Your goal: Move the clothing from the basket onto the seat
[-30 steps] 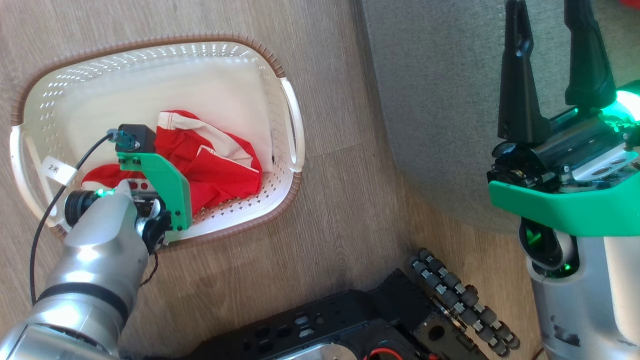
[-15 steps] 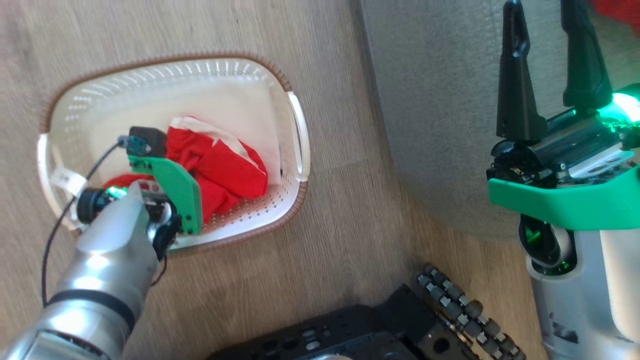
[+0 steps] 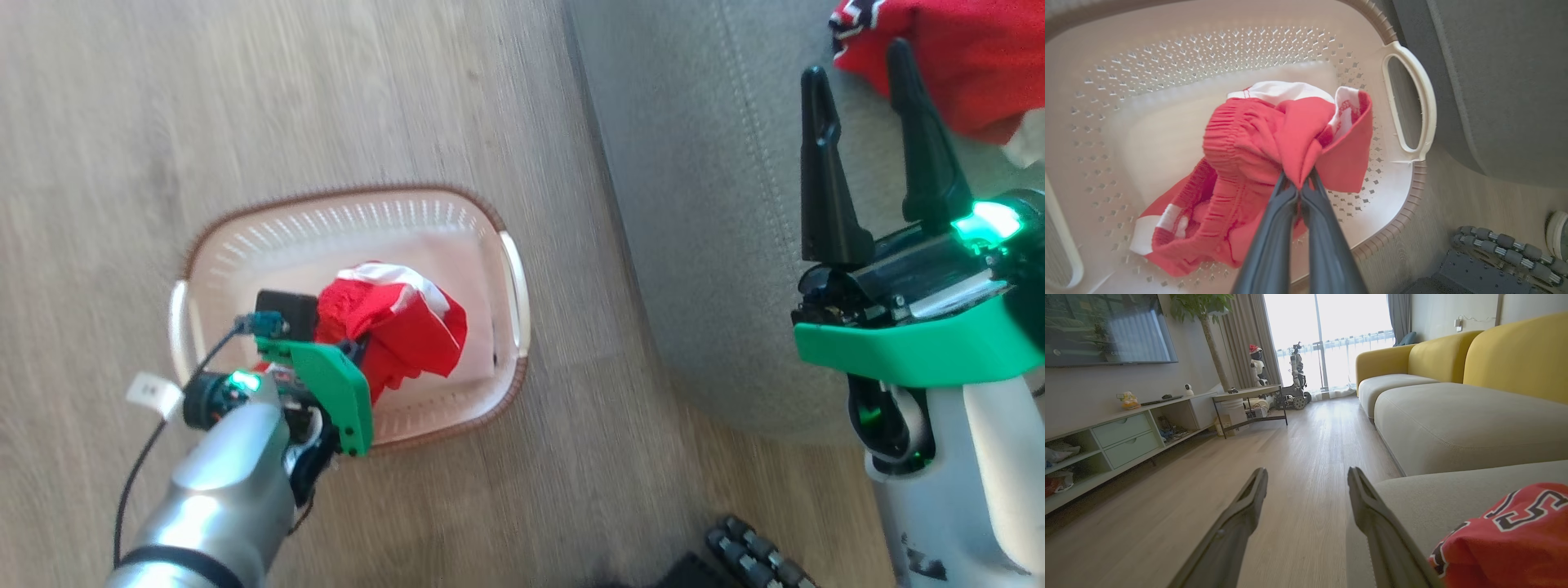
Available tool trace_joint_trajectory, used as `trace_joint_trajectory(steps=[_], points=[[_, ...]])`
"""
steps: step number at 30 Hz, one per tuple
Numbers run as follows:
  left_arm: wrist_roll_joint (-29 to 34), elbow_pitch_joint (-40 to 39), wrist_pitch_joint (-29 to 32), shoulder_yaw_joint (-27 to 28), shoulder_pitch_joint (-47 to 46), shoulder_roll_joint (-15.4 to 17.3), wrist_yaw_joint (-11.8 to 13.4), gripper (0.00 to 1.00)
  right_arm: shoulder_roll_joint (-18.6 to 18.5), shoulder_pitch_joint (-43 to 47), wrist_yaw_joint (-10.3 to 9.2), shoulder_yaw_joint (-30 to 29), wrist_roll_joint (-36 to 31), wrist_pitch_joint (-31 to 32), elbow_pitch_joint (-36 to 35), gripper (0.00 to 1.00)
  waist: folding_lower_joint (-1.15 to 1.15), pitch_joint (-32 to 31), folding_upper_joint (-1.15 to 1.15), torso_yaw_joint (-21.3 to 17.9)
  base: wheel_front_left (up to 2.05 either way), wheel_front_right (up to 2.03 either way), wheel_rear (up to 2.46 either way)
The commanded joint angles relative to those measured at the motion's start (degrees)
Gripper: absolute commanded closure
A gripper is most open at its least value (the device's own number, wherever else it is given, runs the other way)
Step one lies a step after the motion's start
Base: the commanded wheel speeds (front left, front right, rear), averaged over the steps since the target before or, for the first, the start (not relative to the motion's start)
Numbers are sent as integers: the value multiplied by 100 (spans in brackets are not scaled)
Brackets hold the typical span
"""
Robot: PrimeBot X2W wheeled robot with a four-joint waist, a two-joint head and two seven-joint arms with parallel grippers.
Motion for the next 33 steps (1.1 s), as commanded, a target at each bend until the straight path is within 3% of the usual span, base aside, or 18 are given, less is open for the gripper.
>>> trace_joint_trajectory(steps=[1,11,19,24,33], points=[[-85,-161,-168,52,187,106,-35,100,-107,163,41,85,58,-28,-128,0,0,-489,-1,148,0,0,0],[-384,-785,-819,-128,452,158,-35,100,-316,506,41,122,211,-28,170,0,0,-1403,-1,467,0,0,0],[-337,-1367,-996,-2,544,269,-7,100,-415,709,41,168,318,-2,397,0,0,-1959,-1,625,0,0,0],[-255,-2102,-1019,171,636,381,139,100,-484,861,41,232,388,63,485,0,0,-2292,-1,691,0,0,0],[-71,-3817,-769,228,675,773,620,100,-538,1095,41,393,505,157,607,0,0,-2785,-1,746,0,0,0]])
